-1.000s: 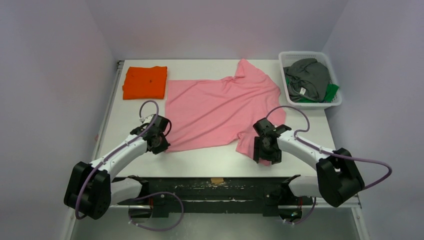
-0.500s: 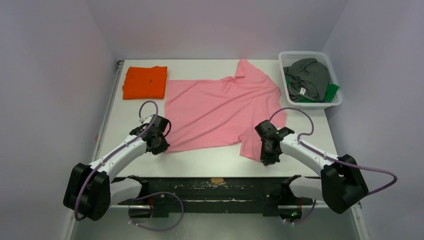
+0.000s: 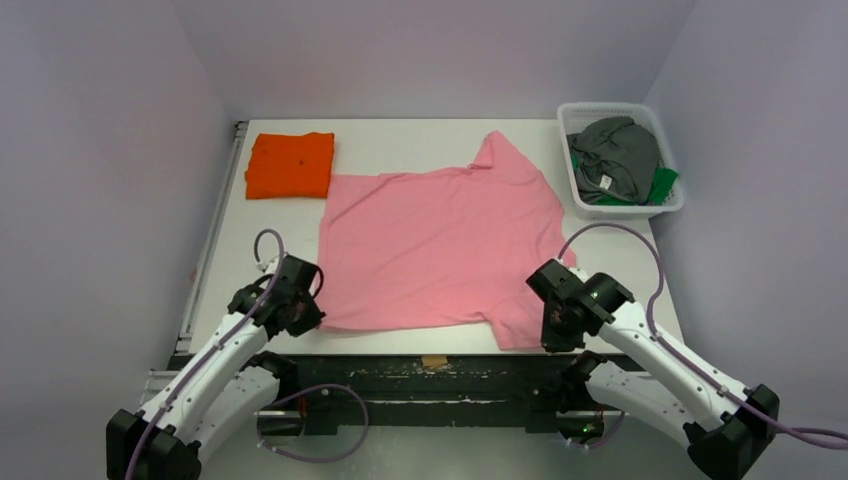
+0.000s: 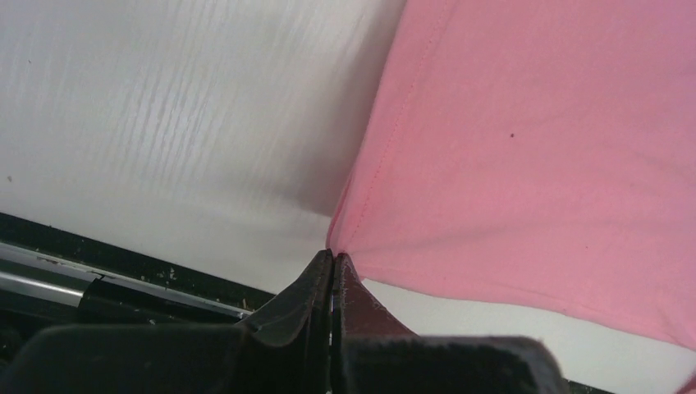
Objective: Fold and stack the t-shirts
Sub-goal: Fold the flattened tshirt in 1/3 of the way
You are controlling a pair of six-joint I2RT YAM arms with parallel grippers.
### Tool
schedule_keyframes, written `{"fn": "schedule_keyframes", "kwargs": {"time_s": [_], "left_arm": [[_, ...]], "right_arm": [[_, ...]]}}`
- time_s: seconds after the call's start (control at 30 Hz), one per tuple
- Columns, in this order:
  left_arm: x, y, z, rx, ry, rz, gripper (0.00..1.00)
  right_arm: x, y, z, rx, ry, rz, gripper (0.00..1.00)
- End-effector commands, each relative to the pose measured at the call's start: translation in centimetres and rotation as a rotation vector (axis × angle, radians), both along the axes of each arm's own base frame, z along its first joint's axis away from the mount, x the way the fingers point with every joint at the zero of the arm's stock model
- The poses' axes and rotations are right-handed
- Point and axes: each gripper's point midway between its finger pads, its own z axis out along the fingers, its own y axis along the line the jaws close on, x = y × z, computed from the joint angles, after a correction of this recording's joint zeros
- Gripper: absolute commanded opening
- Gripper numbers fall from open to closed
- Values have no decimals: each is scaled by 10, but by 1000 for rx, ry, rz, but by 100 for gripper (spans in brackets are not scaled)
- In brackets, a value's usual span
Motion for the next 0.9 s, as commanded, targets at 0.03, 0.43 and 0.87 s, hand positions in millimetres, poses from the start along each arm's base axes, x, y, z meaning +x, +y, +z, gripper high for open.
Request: {"fn": "schedule_keyframes", "kwargs": {"time_s": [0.03, 0.43, 0.87], "left_arm": [[-23, -5, 7, -61, 11, 7, 0], [15, -27, 38, -134, -129, -65, 0], [90, -20, 64, -76, -167, 3, 0]], "right_arm": [[-35, -7, 1, 4, 88, -38, 0], [19, 30, 29, 108, -100, 29, 0], [150, 36, 90, 62, -341, -8, 0]]}}
